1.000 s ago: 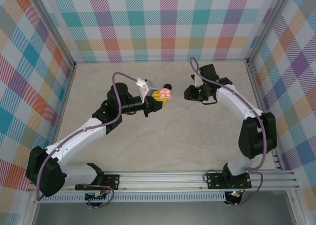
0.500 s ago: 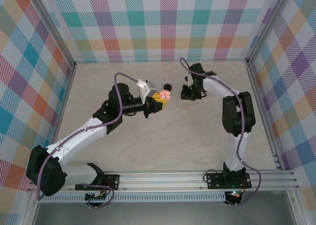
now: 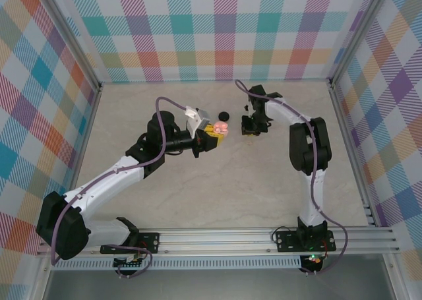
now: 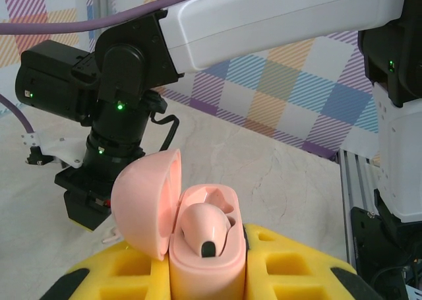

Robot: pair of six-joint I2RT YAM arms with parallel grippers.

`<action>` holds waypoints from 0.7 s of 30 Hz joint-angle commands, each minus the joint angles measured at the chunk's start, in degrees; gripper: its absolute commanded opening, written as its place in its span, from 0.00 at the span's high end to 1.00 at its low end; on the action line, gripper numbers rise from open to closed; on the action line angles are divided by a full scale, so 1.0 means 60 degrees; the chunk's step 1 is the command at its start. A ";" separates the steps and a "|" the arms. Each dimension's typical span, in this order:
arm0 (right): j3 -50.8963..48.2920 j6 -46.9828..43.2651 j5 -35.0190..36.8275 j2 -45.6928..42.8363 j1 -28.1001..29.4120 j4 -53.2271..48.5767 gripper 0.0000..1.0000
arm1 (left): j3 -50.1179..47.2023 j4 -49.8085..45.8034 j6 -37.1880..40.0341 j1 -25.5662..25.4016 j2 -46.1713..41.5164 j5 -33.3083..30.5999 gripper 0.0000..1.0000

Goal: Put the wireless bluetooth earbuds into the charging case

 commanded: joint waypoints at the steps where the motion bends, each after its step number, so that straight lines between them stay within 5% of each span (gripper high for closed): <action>1: 0.0328 -0.0173 0.0167 0.0237 0.0146 -0.0432 0.81 | 0.0100 0.0015 -0.0055 -0.0135 -0.0015 -0.0059 0.91; 21: 0.0616 -0.0559 0.0214 0.0828 0.0356 -0.0860 0.80 | 0.0082 -0.0071 -0.0082 -0.0125 -0.0017 -0.0059 0.91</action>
